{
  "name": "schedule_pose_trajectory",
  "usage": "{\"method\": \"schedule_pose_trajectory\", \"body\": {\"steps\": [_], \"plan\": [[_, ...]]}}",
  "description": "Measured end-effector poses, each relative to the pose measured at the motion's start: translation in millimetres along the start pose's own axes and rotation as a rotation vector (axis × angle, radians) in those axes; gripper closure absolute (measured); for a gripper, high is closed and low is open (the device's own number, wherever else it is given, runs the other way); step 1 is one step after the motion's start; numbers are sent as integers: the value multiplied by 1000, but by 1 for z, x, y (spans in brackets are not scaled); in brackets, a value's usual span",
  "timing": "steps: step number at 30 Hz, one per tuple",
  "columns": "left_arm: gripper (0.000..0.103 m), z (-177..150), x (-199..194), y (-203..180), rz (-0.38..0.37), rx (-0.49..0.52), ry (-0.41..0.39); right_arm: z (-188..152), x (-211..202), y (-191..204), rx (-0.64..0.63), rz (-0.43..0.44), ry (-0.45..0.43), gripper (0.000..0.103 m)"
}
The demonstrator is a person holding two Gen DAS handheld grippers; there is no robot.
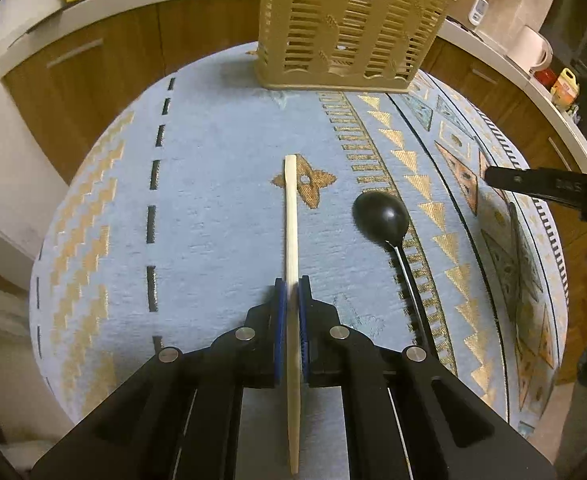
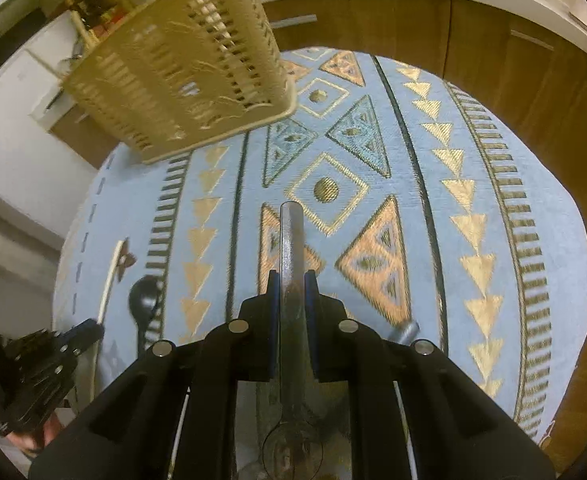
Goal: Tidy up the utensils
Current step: 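Lift the chopstick and metal utensil and carry them above the beige basket with both tools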
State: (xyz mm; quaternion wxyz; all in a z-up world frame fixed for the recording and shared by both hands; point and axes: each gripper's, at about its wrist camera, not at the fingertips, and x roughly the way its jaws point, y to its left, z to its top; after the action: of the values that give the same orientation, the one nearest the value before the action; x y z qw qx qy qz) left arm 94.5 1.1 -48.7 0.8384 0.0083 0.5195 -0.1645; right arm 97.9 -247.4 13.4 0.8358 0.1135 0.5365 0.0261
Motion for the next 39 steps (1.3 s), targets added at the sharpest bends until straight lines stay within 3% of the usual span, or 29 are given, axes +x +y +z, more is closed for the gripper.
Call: {"method": "schedule_pose_trajectory", "body": {"steps": [3,6,10,13,18,22,25,27,28,31,34,36,39], "plan": [[97,4,1,1,-35,6,26,2,13,1,7,0,39,93],[86,15,3,4,-72,4,48,2,13,2,-2,-2,56,92],[80,35,7,10,-71,32,65,0,10,-2,3,19,100,92],[80,45,16,9,-85,72,127,-5,7,-2,-22,16,127,91],[79,50,25,-2,-58,185,200,-12,5,4,-47,23,163,80],[78,55,30,-9,-38,243,240,-10,9,18,-90,-18,186,72],[82,59,36,-14,-16,277,252,-10,13,28,-117,-64,194,71],[95,58,38,-20,46,312,244,-12,16,38,-150,-110,193,71],[96,58,38,-22,63,324,242,-13,16,41,-161,-129,189,72],[99,56,39,-25,85,335,221,-16,19,52,-192,-176,175,90],[99,55,37,-22,60,288,167,-16,20,52,-164,-134,168,93],[99,53,28,-14,41,252,128,-14,13,48,-154,-61,150,93],[99,56,9,-7,-17,187,30,-14,-6,48,-157,-20,77,93]]}}
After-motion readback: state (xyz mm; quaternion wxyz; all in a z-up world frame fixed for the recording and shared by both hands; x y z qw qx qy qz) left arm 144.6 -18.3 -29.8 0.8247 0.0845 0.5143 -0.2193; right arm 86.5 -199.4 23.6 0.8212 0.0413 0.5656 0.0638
